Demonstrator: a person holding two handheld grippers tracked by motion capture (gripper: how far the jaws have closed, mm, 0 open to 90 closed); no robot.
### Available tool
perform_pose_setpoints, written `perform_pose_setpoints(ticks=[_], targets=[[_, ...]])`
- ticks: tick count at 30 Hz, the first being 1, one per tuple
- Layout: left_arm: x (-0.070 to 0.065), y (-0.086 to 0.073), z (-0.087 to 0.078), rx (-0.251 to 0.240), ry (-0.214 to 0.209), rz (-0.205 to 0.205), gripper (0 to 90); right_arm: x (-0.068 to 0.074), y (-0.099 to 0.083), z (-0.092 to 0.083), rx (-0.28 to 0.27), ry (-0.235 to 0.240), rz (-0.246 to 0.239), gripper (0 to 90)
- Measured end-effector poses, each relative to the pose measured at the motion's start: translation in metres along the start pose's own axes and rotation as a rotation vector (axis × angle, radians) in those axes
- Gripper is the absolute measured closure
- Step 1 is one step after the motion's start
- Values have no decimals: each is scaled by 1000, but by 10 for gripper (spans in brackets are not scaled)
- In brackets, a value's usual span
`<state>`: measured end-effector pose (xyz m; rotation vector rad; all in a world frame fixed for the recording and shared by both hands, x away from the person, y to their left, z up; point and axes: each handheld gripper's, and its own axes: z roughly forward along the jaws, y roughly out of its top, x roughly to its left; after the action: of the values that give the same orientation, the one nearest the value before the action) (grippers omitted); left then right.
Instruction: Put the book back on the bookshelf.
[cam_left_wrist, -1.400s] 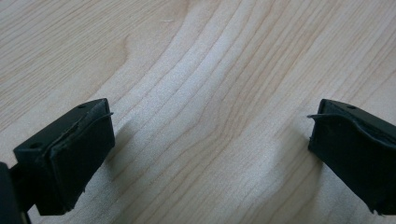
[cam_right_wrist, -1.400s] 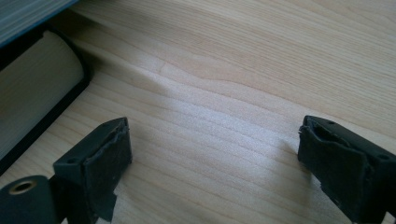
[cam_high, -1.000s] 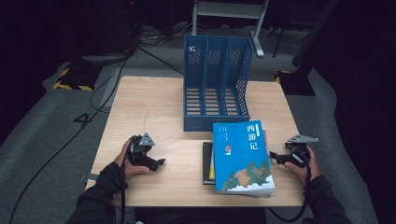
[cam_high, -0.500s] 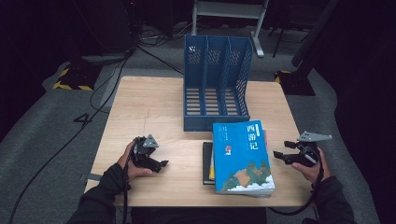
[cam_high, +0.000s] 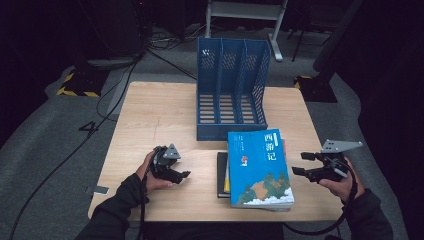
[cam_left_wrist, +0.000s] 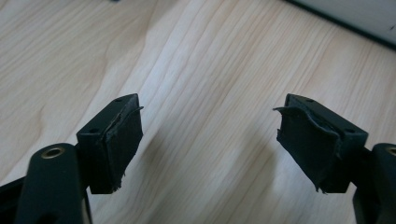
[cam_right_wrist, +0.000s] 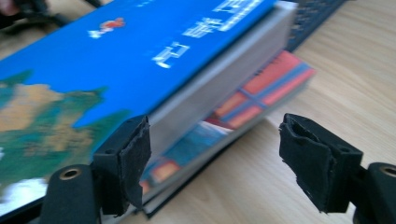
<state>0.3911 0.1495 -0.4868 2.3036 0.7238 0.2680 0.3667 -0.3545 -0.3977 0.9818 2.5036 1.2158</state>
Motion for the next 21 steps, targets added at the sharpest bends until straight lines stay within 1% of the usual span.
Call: perform_pose_setpoints(ticks=[1,3,5,6,7,8,10,11,12,13,14,15,16,17,18,19,20,21], targets=[[-2,5,2,-7,-14,6,225,3,4,-1,11,10,-11,258],[-6,12,6,-6,-17,22,225,8,10,-3,14,49,-18,258],[-10,21,10,-12,-34,37,225,11,14,-3,26,63,-27,258],[-12,25,12,-10,-29,51,225,13,15,-3,33,73,-30,258],[-14,29,13,-18,-30,56,225,16,16,-2,45,86,-29,258],[-15,34,15,-28,-37,59,225,19,16,0,63,94,-38,258],[-19,45,20,-37,-47,77,225,24,17,5,96,109,-54,258],[-19,45,20,-37,-47,77,225,24,17,5,96,109,-54,258],[-22,54,24,-47,-44,98,226,28,19,11,113,144,-60,258],[-22,54,24,-47,-44,98,227,30,20,13,128,150,-63,258],[-22,57,27,-46,-43,100,227,31,21,16,150,135,-71,258],[-23,61,29,-47,-41,104,227,31,21,16,150,135,-71,258],[-22,64,32,-48,-45,107,228,32,22,18,166,140,-74,258],[-22,68,35,-44,-48,111,232,33,23,23,199,146,-73,257],[-22,71,38,-47,-41,117,232,33,23,23,199,146,-73,257],[-22,73,41,-49,-36,122,234,33,23,26,218,147,-76,245],[-22,77,45,-38,-52,119,234,33,23,29,227,160,-68,229],[-22,79,48,-35,-48,126,237,32,24,31,239,161,-62,201]])
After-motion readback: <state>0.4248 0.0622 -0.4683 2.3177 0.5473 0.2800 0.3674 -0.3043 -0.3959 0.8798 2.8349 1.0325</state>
